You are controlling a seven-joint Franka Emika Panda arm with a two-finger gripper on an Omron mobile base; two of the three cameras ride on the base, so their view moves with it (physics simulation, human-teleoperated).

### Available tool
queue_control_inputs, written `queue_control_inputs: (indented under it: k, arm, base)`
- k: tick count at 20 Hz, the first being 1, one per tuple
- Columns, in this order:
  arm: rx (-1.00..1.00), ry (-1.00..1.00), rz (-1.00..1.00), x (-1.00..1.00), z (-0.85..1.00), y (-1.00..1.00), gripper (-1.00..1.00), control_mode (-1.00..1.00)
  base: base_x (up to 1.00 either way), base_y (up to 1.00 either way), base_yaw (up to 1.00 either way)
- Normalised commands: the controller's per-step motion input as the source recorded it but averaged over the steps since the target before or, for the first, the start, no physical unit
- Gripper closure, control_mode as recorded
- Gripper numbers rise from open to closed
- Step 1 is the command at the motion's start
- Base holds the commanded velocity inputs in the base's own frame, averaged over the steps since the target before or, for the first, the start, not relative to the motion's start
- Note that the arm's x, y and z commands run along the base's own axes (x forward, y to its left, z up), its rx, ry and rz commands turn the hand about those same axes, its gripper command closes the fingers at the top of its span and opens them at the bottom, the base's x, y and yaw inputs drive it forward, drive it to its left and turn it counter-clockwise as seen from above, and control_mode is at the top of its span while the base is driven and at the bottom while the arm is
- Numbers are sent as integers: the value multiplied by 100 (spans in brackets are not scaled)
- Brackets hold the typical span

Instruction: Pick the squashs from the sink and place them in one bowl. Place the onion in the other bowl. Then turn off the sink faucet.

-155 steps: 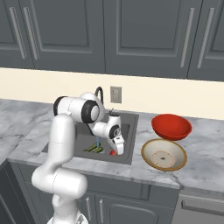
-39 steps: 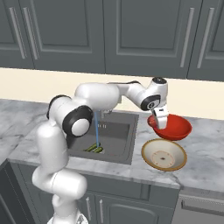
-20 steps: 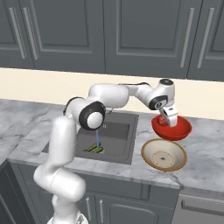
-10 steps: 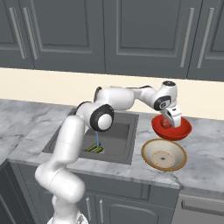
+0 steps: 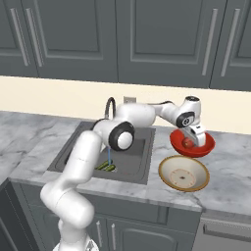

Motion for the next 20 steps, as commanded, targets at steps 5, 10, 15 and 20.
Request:
queue_control_inputs:
  k: [5, 10, 15, 20]
  arm:
    - [0, 3, 3, 4, -20, -2, -100, -100]
    - [0, 0, 6, 0, 0, 0, -100, -100]
    - [0, -1, 7, 0, 0, 0, -100, -100]
    - [0, -4, 6, -1, 5, 0, -100, -100]
  base:
    - [0, 0, 0]
    - [0, 0, 0]
    - [0, 0, 0]
    - [0, 0, 0]
